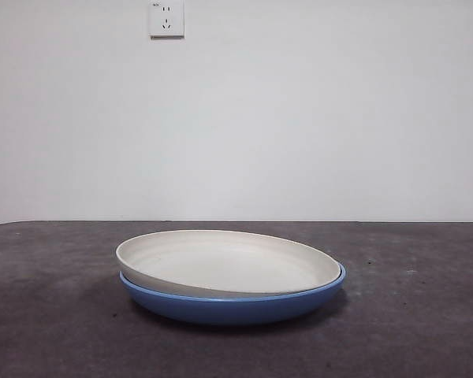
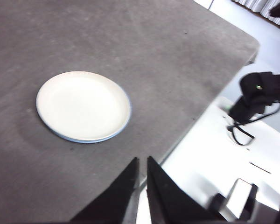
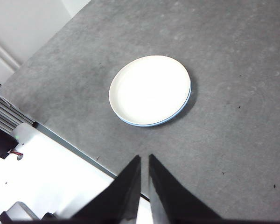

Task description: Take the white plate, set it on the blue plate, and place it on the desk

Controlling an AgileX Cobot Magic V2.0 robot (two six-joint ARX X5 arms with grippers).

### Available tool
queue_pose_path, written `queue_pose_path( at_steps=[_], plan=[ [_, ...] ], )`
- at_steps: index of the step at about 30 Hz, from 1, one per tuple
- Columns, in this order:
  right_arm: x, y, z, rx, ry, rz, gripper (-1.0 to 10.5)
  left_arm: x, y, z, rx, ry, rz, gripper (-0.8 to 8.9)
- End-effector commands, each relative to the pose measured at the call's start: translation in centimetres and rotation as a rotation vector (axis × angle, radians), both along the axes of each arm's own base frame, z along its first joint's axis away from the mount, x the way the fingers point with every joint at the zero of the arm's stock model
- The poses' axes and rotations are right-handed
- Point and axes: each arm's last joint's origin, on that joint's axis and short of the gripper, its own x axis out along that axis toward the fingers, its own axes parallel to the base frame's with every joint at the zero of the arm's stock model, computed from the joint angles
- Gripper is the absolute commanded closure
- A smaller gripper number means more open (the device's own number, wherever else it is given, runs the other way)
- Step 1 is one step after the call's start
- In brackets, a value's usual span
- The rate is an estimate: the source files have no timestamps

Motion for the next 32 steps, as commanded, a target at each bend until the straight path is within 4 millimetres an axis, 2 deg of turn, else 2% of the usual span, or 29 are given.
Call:
queue_pose_path(
  at_steps=[1, 4, 8, 11, 14, 18, 20, 26, 32],
  plan=[
    [-0.1, -0.1, 0.4, 0.008, -0.027, 0.012, 9.2, 0.1, 0.1, 0.1, -0.009, -0.016, 0.067, 7.87],
    [-0.1, -0.1, 0.4, 0.008, -0.027, 0.012, 9.2, 0.7, 0.1, -0.7, 0.001, -0.013, 0.191, 7.88],
    [-0.1, -0.1, 0.4, 0.008, -0.027, 0.012, 9.2, 2.6, 0.2, -3.2, -0.022, -0.134, 0.392, 7.87],
    [-0.1, -0.1, 0.4, 0.008, -0.027, 0.012, 9.2, 4.2, 0.4, -6.3, -0.078, -0.259, 0.515, 7.87],
    [-0.1, -0.1, 0.4, 0.008, -0.027, 0.012, 9.2, 5.8, 0.8, -10.3, -0.112, -0.348, 0.589, 7.87],
    [-0.1, -0.1, 0.4, 0.008, -0.027, 0.012, 9.2, 6.9, 1.3, -15.3, -0.117, -0.418, 0.676, 7.87],
    [-0.1, -0.1, 0.4, 0.008, -0.027, 0.012, 9.2, 7.1, 1.5, -17.5, -0.142, -0.43, 0.713, 7.87],
    [-0.1, -0.1, 0.4, 0.008, -0.027, 0.012, 9.2, 8.0, 2.0, -22.3, -0.172, -0.382, 0.855, 7.87],
    [-0.1, -0.1, 0.4, 0.008, -0.028, 0.011, 9.2, 8.4, 2.2, -24.9, -0.126, -0.32, 0.914, 7.87]
  ],
)
